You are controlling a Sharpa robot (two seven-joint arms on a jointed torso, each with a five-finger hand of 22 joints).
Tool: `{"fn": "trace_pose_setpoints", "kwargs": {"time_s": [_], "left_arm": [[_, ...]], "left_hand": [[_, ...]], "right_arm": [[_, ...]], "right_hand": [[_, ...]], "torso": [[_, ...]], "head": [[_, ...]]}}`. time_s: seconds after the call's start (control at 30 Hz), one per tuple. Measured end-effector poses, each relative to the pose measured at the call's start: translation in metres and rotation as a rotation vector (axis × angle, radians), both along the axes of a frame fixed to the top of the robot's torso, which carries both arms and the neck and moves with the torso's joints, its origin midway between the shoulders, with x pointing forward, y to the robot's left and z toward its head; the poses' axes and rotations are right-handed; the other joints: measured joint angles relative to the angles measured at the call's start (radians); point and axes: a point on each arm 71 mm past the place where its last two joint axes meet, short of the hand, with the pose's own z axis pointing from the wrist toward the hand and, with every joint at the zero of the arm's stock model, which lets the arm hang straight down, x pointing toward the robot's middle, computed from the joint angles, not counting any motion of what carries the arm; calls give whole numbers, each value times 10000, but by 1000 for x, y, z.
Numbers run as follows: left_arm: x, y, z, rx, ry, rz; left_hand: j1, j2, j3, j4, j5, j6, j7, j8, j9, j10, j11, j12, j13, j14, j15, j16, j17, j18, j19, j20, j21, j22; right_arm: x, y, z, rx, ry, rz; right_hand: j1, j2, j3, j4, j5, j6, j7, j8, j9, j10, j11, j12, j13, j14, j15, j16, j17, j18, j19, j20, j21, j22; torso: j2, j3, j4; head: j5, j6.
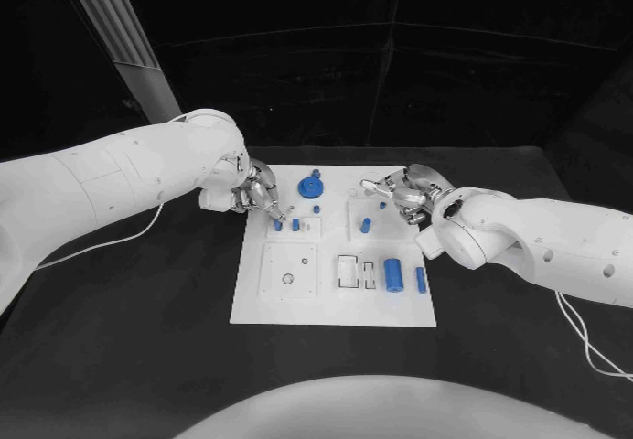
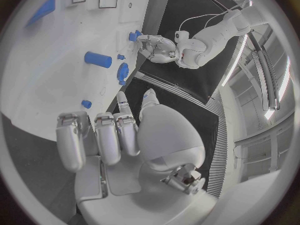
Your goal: Assemble the parts on the task board
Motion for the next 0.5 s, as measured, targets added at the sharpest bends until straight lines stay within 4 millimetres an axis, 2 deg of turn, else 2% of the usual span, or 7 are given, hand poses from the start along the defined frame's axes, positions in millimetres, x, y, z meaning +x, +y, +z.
{"fn": "trace_pose_setpoints", "kwargs": {"time_s": [0.17, 0.5], "left_arm": [[0, 0, 0, -67, -28, -20], [0, 4, -1, -271, -99, 74]], "left_hand": [[149, -122, 244, -27, 1, 51, 16, -18, 37, 0, 0, 0, 0, 0, 0, 0, 0, 0, -35, -35, 0, 0], [171, -122, 314, -15, -1, 52, 20, -34, 37, 0, 0, 0, 0, -1, 1, 0, 0, 0, -35, -35, 0, 0]], "right_arm": [[0, 0, 0, -3, 0, -4], [1, -1, 0, -23, -5, -30]], "right_hand": [[40, 40, 0, 0, 0, -3, 3, 0, 0, 0, 0, 0, 3, 0, 0, 0, 0, 1, 0, 0, 0, 0], [40, 40, 0, 0, 0, -3, 3, 0, 0, 0, 0, 0, 4, 0, 0, 0, 0, 0, 0, 0, 0, 0]], "torso": [[0, -1, 5], [0, -1, 8]], "head": [[0, -15], [0, -11]]}}
